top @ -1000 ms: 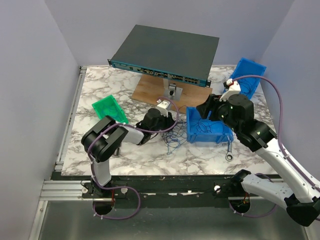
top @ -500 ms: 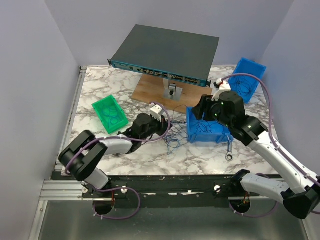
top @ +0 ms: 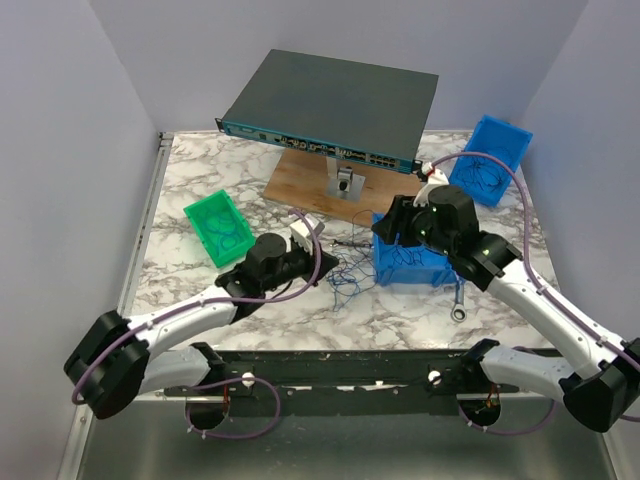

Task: Untangle the cables
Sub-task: Untie the cable.

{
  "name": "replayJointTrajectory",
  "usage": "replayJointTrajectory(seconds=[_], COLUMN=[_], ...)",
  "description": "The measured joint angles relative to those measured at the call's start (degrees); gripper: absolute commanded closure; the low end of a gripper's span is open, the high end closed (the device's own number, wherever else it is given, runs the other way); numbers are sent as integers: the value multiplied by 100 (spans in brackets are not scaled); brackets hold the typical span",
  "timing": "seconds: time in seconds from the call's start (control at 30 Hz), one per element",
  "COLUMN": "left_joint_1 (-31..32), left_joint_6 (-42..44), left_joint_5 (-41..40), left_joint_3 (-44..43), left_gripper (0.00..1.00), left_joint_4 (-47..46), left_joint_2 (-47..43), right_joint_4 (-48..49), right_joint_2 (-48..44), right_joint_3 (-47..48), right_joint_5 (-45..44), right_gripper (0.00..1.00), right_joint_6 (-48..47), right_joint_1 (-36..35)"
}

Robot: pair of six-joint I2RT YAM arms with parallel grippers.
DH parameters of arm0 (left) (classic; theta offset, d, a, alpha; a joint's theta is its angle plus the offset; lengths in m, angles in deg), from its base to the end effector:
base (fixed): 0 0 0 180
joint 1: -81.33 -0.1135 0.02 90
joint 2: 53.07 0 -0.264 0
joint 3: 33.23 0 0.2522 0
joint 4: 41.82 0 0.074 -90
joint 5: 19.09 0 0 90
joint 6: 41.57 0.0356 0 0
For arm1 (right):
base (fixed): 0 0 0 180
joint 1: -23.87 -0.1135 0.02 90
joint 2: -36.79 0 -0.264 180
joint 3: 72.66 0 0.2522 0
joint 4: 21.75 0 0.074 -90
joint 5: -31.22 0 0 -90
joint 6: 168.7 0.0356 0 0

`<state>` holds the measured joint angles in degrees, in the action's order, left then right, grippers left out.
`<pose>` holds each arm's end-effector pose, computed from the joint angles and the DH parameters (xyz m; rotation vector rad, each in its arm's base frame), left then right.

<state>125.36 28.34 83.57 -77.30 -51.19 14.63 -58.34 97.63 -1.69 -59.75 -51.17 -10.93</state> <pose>0.1788 -0.1837 0.2299 0.5608 1.8458 -0.9740 0.1956 0.1352 0.3396 -0.1220 2.0945 0.6572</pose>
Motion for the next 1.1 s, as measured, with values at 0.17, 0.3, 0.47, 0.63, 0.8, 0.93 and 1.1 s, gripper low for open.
replayJointTrajectory(seconds=[0.17,0.3,0.47,0.63,0.8,0.93,1.1], left_joint_1=[74,72,-103,-603,-975,-990,-990], left_joint_6=[142,105,-238,-601,-748,-643,-433], left_joint_5=[-50,-487,-1484,-2249,-2553,-2485,-2288], left_joint_3=[0,20,271,737,1027,1259,1499], left_gripper=[100,100,100,100,100,100,100], left_joint_4=[1143,2129,2935,3241,3169,2767,2236], left_joint_2=[-815,-1318,-2116,-2710,-2898,-2992,-3180], right_joint_4=[90,363,1202,1700,1537,1080,225], right_joint_2=[192,295,415,920,1799,2791,4065], right_joint_3=[-219,-450,-997,-1025,-382,592,1587], right_joint_5=[-229,-645,-868,-1482,-2435,-3283,-4468], right_gripper=[44,47,45,42,42,41,39], right_joint_6=[24,-57,-111,-411,-739,-612,452], right_joint_1=[-17,-35,-98,-866,-1886,-2260,-2533])
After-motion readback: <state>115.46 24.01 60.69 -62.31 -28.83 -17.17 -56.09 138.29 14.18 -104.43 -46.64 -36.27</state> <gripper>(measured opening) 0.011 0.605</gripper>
